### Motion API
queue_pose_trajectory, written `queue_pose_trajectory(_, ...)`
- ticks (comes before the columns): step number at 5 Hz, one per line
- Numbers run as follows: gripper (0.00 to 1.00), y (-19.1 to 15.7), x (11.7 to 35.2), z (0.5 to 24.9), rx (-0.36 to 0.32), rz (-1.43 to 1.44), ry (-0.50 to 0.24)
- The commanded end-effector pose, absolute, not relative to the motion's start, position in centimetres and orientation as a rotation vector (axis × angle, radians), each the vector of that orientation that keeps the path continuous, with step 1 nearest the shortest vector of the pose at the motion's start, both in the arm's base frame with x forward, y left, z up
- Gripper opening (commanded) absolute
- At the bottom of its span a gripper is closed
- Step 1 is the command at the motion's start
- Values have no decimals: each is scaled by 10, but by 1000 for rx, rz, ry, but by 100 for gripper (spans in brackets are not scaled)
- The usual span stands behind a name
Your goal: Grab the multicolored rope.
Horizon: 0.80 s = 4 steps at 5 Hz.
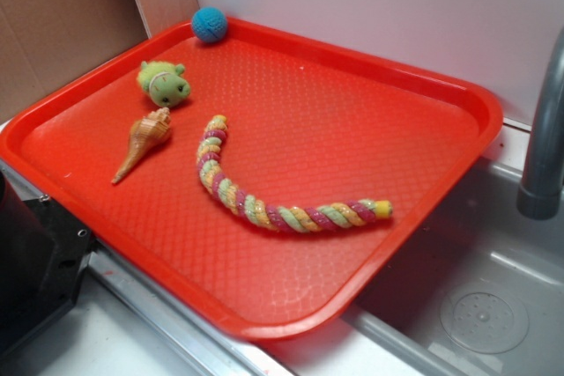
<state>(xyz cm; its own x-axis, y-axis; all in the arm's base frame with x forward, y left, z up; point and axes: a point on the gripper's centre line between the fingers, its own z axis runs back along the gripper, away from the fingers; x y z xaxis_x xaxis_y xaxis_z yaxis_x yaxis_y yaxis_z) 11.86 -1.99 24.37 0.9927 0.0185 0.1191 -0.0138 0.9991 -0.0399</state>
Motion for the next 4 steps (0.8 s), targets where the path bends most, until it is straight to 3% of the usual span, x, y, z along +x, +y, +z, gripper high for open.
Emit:
queue_pose_trajectory(1,100,-20,119,244,-39,16,-120)
queue_pose_trajectory(3,100,-17,136,226,-123,469,-129)
queue_pose_trajectory(4,100,-15,145,211,-125,722,-105)
